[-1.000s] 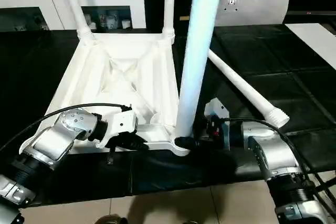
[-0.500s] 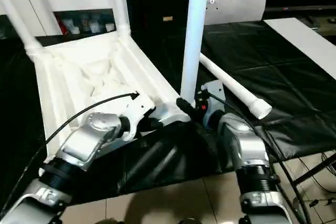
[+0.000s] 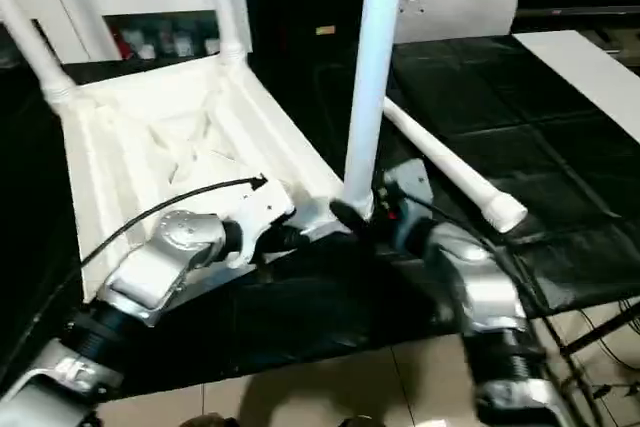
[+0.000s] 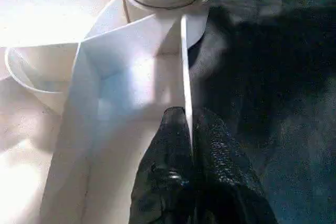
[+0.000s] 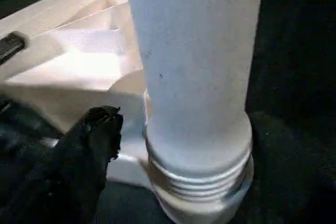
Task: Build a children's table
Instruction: Rotate leg to tighten
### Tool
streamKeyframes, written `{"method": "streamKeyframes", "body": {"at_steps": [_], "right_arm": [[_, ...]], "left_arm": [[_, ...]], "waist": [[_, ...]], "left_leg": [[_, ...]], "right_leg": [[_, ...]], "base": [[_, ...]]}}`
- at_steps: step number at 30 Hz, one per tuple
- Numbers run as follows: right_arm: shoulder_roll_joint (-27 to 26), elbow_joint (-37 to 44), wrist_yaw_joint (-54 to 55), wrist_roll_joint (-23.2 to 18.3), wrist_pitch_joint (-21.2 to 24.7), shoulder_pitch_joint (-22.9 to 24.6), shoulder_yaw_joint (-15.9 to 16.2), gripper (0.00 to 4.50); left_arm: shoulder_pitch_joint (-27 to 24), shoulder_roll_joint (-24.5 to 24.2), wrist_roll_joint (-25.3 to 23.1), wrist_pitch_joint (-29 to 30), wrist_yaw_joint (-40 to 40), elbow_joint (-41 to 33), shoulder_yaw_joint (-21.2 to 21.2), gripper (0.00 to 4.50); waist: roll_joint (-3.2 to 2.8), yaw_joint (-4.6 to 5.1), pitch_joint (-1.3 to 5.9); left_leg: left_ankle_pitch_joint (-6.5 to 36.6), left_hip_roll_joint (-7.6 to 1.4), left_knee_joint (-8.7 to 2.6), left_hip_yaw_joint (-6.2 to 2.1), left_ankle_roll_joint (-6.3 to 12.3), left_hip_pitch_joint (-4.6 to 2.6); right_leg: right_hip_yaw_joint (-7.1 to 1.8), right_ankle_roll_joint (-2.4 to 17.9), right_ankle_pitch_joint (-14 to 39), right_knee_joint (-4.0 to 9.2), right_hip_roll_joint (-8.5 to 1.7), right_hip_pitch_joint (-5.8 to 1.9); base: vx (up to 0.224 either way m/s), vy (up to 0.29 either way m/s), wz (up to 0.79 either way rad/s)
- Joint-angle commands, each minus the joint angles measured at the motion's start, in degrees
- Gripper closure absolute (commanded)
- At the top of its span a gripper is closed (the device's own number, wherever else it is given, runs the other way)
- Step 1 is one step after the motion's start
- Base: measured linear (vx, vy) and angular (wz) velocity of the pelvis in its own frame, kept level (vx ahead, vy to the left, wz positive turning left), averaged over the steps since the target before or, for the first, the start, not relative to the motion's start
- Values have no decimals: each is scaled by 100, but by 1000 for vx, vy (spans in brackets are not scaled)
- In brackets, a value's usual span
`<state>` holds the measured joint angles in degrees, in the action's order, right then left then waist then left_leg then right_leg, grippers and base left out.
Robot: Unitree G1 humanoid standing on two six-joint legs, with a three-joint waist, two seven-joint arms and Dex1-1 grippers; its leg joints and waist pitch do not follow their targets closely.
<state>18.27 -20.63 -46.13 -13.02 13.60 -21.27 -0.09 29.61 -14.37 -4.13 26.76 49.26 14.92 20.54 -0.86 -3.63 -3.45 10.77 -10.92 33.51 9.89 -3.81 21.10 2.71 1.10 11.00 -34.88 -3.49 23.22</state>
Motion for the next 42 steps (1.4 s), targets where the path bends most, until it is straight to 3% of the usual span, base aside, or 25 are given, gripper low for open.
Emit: {"method": "streamKeyframes", "body": {"at_steps": [1, 7, 13, 17, 18, 21, 38, 42], "right_arm": [[284, 190, -561, -131, 17, 39, 31, 4], [725, 212, -1244, -264, -14, -12, 52, 4], [990, 348, -1904, -355, -145, -25, 231, 4], [1140, 503, -2538, -589, 77, 38, 390, 42], [1159, 522, -2682, -651, 205, 39, 428, 51], [1200, 538, -2832, -671, 293, 31, 504, 76], [1256, 645, -3157, -822, 614, 51, 646, 218], [1138, 860, -2898, -940, 910, 148, 596, 241]], "left_arm": [[35, -242, -51, -310, 504, 149, 303, 450], [69, -617, 61, -864, 1358, 194, 539, 450], [74, -951, 149, -1248, 2119, 152, 760, 450], [139, -1077, 85, -1527, 2354, 287, 838, 450], [148, -1108, 90, -1574, 2429, 308, 843, 450], [159, -1136, 87, -1634, 2481, 330, 851, 450], [159, -1113, 92, -1769, 2534, 507, 816, 450], [99, -1024, 235, -1449, 2464, 397, 714, 450]], "waist": [[63, -34, 325], [61, -99, 347], [54, -197, 398], [50, -264, 390], [92, -287, 393], [70, -317, 395], [86, -339, 395], [68, -358, 380]], "left_leg": [[926, -181, -359, -46, 444, -17], [890, -197, -354, -43, 413, -36], [667, -214, -326, -36, 456, -48], [732, -221, -322, -23, 472, -56], [743, -228, -324, -20, 461, -53], [757, -235, -328, -30, 397, -59], [644, -217, -309, -27, 386, -47], [691, -221, -320, -30, 367, -57]], "right_leg": [[-226, 1141, 1165, 481, -408, -317], [-239, 1113, 1219, 464, -422, -313], [-229, 1287, 681, 378, -418, -329], [-230, 1276, 810, 391, -417, -321], [-231, 1249, 865, 389, -423, -327], [-229, 1236, 976, 385, -435, -314], [-226, 1218, 872, 369, -429, -318], [-227, 1191, 942, 379, -419, -311]], "base": [[0, 0, 0], [0, 0, 0], [0, 0, 0], [0, 0, 0], [0, 0, 0], [0, 0, 0], [0, 0, 0], [0, 0, 0]]}}
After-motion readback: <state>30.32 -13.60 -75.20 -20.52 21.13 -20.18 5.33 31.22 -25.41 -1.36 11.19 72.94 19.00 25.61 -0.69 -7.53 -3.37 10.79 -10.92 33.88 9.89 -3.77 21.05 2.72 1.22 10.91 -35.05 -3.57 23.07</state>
